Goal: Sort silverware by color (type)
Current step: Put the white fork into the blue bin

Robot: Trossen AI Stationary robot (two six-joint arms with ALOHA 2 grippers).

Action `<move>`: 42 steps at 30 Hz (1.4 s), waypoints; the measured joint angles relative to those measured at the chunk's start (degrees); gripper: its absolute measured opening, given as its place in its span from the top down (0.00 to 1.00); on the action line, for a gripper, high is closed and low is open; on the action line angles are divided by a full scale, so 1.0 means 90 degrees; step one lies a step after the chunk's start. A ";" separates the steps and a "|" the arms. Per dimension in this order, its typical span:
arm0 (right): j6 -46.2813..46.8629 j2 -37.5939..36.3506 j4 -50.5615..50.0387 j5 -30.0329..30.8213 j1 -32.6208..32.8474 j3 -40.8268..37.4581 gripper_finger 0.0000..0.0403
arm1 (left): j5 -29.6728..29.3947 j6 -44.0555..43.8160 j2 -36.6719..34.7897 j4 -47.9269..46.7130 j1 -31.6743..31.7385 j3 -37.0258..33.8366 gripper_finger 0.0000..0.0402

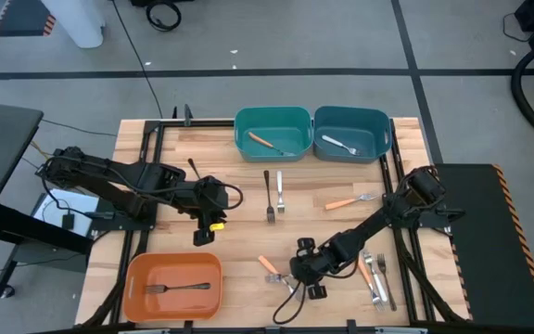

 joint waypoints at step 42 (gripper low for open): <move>-0.2827 -0.6010 -0.4596 0.2959 -0.7111 -0.0887 0.86 | -0.0221 0.0071 0.0019 0.3035 0.2123 -0.0002 0.80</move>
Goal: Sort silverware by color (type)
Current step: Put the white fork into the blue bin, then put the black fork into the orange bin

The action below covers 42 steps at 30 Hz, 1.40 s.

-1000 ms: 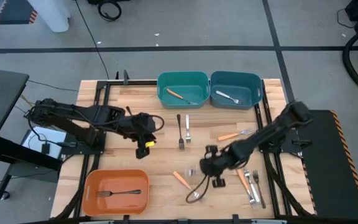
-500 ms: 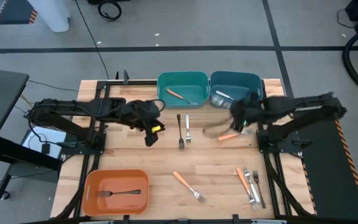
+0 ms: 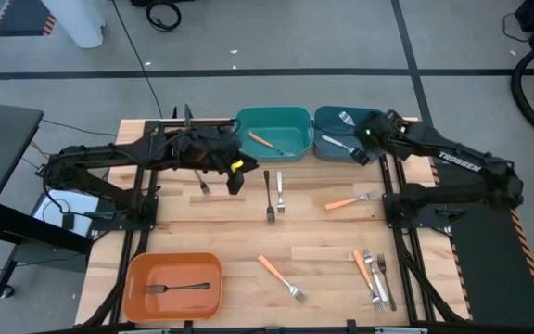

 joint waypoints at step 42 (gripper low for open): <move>-0.0650 0.0832 0.0098 -0.0475 -0.1238 0.1139 0.70 | -0.1122 -0.0073 0.1116 0.0678 0.0478 0.0007 0.80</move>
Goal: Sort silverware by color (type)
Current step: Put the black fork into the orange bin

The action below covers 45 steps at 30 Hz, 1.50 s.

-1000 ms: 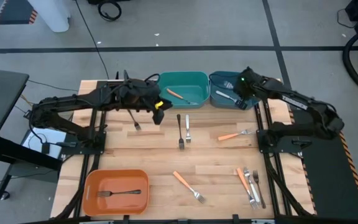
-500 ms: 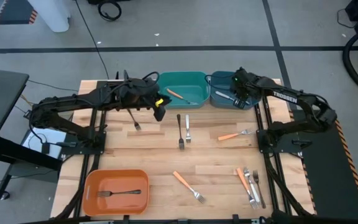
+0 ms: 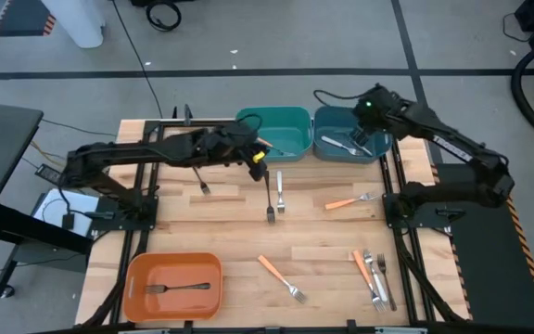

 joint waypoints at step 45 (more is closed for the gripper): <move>0.0128 -0.0722 -0.0193 -0.0321 0.0427 0.0587 0.69 | 0.0780 -0.4848 0.3156 -0.0636 -0.0510 -0.0005 0.80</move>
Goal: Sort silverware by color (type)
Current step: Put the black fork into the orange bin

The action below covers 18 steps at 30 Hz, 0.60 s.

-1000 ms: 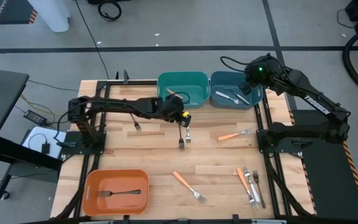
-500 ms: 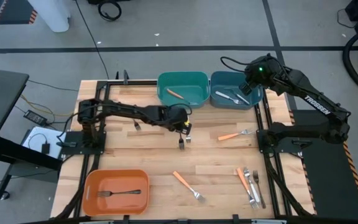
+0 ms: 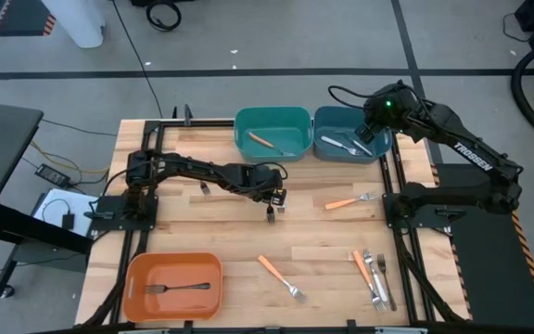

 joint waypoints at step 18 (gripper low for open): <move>0.0017 0.0000 -0.0010 -0.0019 0.0041 0.0000 0.69 | 0.0001 -0.0169 0.0531 0.0397 -0.0235 0.0034 0.80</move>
